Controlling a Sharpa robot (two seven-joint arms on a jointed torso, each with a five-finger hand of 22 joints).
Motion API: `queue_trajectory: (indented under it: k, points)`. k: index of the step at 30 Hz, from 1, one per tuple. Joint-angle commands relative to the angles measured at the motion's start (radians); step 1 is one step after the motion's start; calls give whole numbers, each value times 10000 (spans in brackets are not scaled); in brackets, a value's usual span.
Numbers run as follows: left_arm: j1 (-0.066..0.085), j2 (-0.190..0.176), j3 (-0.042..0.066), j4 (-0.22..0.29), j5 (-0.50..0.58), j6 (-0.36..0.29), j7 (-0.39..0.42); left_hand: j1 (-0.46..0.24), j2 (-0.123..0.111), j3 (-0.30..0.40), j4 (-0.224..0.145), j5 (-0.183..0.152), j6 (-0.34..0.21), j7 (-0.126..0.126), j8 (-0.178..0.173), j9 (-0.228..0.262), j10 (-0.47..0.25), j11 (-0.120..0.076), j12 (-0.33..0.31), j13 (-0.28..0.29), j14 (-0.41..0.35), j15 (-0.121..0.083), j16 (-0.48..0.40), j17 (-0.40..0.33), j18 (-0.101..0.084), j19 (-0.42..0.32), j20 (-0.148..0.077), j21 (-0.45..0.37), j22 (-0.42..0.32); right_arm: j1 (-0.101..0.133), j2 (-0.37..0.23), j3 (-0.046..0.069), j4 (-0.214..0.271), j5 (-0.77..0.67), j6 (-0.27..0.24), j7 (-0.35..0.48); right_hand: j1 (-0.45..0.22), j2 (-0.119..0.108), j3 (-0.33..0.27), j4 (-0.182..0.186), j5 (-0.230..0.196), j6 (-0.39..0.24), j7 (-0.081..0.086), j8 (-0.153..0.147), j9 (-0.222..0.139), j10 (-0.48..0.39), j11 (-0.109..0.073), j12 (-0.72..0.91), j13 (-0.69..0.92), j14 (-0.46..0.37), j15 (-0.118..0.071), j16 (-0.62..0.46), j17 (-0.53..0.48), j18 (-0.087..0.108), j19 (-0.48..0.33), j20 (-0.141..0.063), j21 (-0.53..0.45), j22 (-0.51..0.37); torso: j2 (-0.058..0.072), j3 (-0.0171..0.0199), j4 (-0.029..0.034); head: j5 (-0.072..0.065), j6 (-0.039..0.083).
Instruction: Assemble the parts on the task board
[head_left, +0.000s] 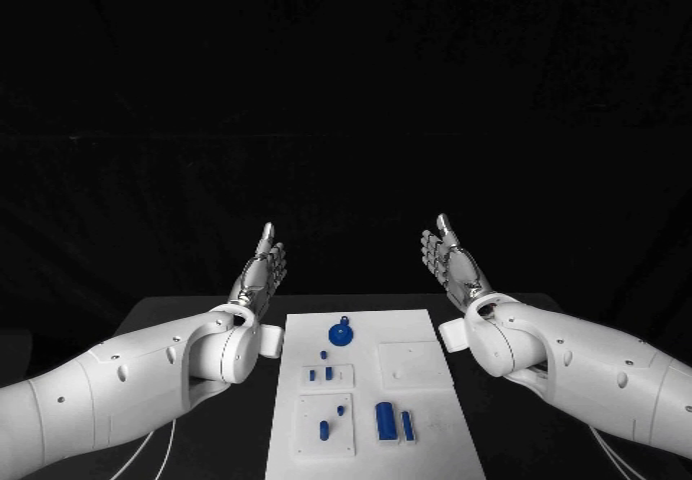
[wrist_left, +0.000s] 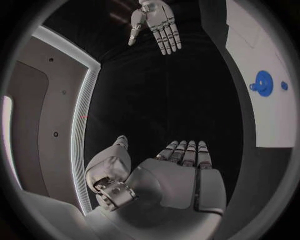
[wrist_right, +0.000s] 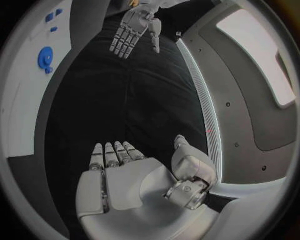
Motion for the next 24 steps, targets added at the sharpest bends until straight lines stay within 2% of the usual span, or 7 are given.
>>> queue_trajectory:
  k: [1, 5, 8, 10, 13, 24]
  points:
    - [-136, -218, 123, 777, 294, -1793, 765, -999, -16, -6, -53, -84, -350, -12, -67, -22, -419, -23, -47, -28, -487, -32, -69, -25, -149, -390, -36, -71, -31, 148, -208, -296, 776, 1882, -2030, 1189, -623, -3, -167, 42, -70, -352, -29, -76, -28, -388, -35, -70, -24, -362, -39, -54, -27, -137, -264, -36, -72, -29, -27, 17, -10, -3, 41]
    - [-284, -473, 273, 1556, 374, -2402, 948, -999, -16, -6, -53, -84, -350, -12, -67, -22, -419, -23, -47, -28, -487, -32, -69, -25, -149, -390, -36, -71, -31, 322, -436, -733, 1583, 2564, -2765, 1543, -623, -3, -167, 42, -70, -352, -29, -76, -28, -388, -35, -70, -24, -362, -39, -54, -27, -137, -264, -36, -72, -29, -27, 17, -10, -3, 41]
    - [-364, -613, 356, 1985, 418, -2737, 1049, -999, -16, -6, -53, -84, -350, -12, -67, -22, -419, -23, -47, -28, -487, -32, -69, -25, -149, -390, -36, -71, -31, 420, -564, -977, 2035, 2947, -3177, 1741, -623, -3, -167, 42, -70, -352, -29, -76, -28, -388, -35, -70, -24, -362, -39, -54, -27, -137, -264, -36, -72, -29, -27, 17, -10, -3, 41]
    - [-390, -658, 382, 2122, 433, -2845, 1081, -999, -16, -6, -53, -84, -350, -12, -67, -22, -419, -23, -47, -28, -487, -32, -69, -25, -149, -390, -36, -71, -31, 453, -607, -1059, 2187, 3075, -3316, 1808, -623, -3, -167, 42, -70, -352, -29, -76, -28, -388, -35, -70, -24, -362, -39, -54, -27, -137, -264, -36, -72, -29, -27, 17, -10, -3, 41]
    - [-401, -677, 393, 2180, 439, -2890, 1094, -999, -16, -6, -53, -84, -350, -12, -67, -22, -419, -23, -47, -28, -487, -32, -69, -25, -149, -390, -36, -71, -31, 469, -629, -1100, 2263, 3139, -3385, 1841, -623, -3, -167, 42, -70, -352, -29, -76, -28, -388, -35, -70, -24, -362, -39, -54, -27, -137, -264, -36, -72, -29, -27, 17, -10, -3, 41]
    - [-401, -677, 393, 2180, 439, -2890, 1094, -999, -16, -6, -53, -84, -350, -12, -67, -22, -419, -23, -47, -28, -487, -32, -69, -25, -149, -390, -36, -71, -31, 469, -629, -1100, 2263, 3139, -3385, 1841, -623, -3, -167, 42, -70, -352, -29, -76, -28, -388, -35, -70, -24, -362, -39, -54, -27, -137, -264, -36, -72, -29, -27, 17, -10, -3, 41]
